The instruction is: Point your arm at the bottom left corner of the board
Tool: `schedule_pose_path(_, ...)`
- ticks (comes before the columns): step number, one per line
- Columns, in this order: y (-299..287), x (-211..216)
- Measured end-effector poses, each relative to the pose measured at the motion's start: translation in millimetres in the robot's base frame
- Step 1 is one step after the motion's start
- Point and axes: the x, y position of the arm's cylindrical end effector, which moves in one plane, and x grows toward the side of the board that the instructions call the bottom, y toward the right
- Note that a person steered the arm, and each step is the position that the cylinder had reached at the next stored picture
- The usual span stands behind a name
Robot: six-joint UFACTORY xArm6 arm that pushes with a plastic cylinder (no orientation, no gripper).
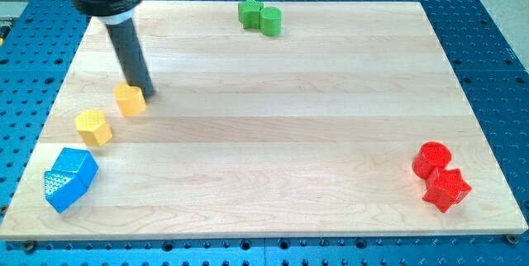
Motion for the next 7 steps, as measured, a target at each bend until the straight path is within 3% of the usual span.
schedule_pose_path(2, -71, 3)
schedule_pose_path(3, -113, 37)
schedule_pose_path(7, -114, 100)
